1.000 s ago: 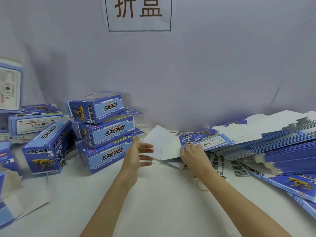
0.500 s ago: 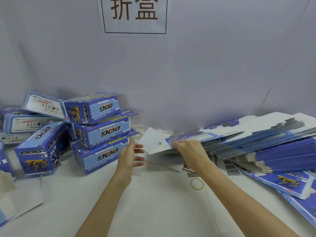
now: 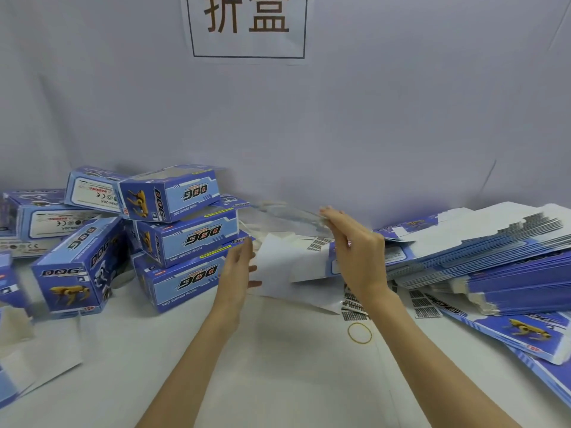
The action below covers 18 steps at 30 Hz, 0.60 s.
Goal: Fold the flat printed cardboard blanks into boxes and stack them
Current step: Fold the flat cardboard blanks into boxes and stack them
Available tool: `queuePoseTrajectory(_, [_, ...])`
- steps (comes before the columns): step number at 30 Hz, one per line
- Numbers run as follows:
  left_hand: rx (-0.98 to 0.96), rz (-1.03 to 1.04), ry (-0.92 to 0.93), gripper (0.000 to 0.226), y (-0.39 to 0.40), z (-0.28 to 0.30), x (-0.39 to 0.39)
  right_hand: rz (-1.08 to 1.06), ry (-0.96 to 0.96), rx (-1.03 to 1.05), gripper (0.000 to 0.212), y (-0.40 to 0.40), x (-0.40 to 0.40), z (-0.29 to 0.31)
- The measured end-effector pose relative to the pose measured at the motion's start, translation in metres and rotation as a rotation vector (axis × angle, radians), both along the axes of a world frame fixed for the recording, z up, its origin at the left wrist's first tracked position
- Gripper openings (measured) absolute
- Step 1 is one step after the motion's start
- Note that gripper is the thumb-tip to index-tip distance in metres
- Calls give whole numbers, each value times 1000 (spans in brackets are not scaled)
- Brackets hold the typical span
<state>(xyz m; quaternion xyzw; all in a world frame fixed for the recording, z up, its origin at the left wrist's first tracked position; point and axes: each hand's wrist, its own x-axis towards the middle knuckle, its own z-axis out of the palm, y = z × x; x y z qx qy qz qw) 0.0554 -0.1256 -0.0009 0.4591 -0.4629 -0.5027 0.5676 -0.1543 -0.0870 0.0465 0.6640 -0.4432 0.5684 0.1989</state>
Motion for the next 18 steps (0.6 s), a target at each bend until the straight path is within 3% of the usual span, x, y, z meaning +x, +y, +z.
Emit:
queuePoseTrajectory(3, [-68,-79,-35,36,5,-2,-7,28,56,93,18,-3,8,2])
queuePoseTrajectory(6, [41,-176,293,59,11,2,-11,42,209,147,22,-1,11,-21])
queuePoseTrajectory(8, [113,-232,405,65,12,4,-10,39,274,168,25,2,9,-38])
queuePoseTrajectory(12, [149,-191,356,31,11,-5,-7,81,234,305,23,9,7,-62])
queuePoseTrajectory(16, [131,-210,234,36,11,-7,-6,32,295,270,29,12,8,-71])
queuePoseTrajectory(18, [90,-183,245,59,15,1,-7,5,337,152,34,12,9,-65])
